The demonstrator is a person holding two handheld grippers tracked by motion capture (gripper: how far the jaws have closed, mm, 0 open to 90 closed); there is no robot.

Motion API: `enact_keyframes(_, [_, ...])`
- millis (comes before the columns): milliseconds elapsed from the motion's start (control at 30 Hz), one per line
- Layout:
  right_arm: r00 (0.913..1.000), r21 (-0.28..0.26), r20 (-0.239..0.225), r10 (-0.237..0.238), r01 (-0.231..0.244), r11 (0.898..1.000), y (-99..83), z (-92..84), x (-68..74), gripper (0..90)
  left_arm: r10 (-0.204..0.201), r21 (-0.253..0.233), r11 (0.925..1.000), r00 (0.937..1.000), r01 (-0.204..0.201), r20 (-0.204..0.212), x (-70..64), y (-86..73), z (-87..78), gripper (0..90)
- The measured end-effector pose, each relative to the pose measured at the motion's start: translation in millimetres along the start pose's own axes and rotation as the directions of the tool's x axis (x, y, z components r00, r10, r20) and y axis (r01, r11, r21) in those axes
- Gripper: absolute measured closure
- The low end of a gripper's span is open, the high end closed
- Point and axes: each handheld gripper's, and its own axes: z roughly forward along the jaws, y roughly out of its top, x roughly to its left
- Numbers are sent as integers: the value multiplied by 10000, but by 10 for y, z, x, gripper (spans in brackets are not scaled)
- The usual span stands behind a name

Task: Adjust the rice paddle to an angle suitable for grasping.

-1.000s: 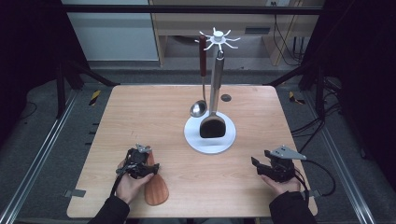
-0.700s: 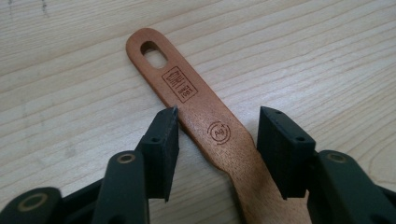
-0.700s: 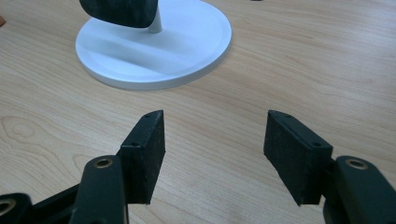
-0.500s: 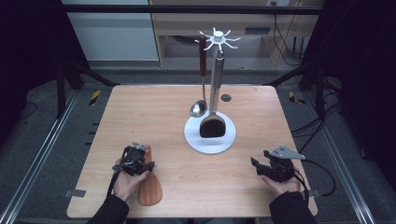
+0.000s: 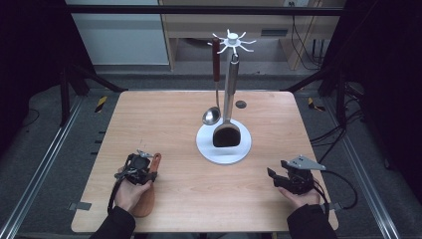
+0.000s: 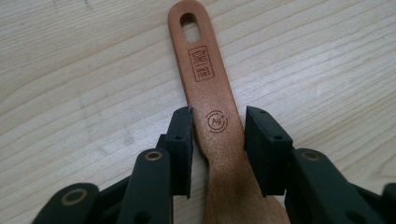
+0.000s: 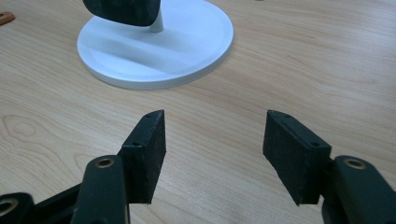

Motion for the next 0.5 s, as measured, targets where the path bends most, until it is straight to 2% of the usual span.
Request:
enact_keyframes(167, [10000,15,-24,9,-9,10000,0,0,4,395,68,153,9999,9999,-70,133,63,-12,-16,644])
enact_keyframes(333, [10000,-12,-33,-10,9,10000,-1,-8,1,395,413,288,9987,9988,-421,268,81,-35,-36,647])
enact_keyframes(500, [10000,6,-72,5,-5,10000,0,-2,5,396,345,272,9990,9986,-356,388,95,-39,-32,637])
